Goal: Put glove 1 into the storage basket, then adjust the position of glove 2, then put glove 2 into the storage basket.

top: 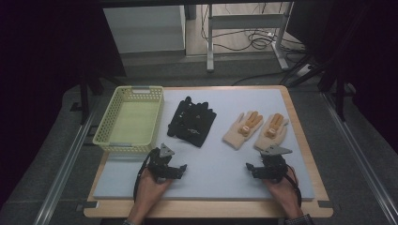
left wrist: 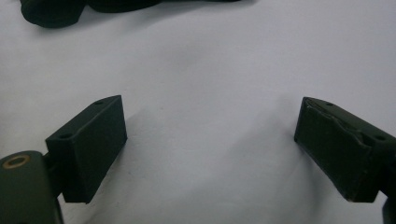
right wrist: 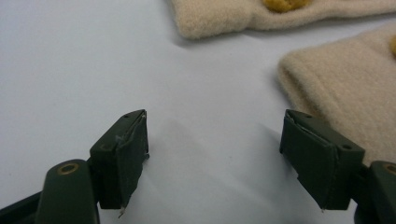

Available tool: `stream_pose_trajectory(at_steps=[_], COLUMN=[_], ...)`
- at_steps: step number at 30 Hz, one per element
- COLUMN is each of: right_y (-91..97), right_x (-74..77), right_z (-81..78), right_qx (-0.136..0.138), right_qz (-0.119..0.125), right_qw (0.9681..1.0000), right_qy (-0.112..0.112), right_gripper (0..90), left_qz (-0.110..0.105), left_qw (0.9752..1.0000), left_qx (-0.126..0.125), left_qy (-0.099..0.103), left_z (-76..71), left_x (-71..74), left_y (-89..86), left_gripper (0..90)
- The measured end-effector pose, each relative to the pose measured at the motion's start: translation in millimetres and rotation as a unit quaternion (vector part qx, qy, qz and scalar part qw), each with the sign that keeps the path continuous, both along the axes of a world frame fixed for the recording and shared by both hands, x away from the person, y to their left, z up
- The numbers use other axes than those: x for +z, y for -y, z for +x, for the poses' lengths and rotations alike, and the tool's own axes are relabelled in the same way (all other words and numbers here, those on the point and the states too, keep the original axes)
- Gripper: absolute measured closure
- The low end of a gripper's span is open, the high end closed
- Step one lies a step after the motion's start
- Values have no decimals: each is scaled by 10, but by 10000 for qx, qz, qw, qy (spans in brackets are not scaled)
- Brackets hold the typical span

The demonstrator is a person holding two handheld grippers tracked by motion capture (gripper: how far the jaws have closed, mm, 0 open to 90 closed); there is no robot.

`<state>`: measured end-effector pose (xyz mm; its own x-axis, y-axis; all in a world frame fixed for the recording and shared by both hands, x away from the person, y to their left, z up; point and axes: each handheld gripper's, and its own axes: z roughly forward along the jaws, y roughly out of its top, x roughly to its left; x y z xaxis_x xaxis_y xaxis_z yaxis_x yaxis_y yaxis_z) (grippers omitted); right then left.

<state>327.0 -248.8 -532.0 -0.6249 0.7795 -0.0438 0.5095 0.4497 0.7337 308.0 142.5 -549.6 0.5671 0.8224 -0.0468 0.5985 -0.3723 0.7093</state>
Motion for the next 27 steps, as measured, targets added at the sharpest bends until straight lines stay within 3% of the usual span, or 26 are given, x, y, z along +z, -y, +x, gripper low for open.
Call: stream_pose_trajectory(at_steps=[13,21,27], right_y=[-17,-256,-615], right_x=[101,240,350], right_z=[52,161,372], right_qx=[5,276,563], right_qz=[231,272,230], right_qw=[9997,9992,9981], right_qy=[-79,-63,-81], right_gripper=[294,351,432], left_qz=[-3,-5,-6], left_qw=[10000,10000,10000], left_qx=[2,2,2], left_qy=[-1,-2,-2], left_z=[0,0,-1], left_x=[0,0,0], left_y=[0,0,0], left_gripper=[94,94,93])
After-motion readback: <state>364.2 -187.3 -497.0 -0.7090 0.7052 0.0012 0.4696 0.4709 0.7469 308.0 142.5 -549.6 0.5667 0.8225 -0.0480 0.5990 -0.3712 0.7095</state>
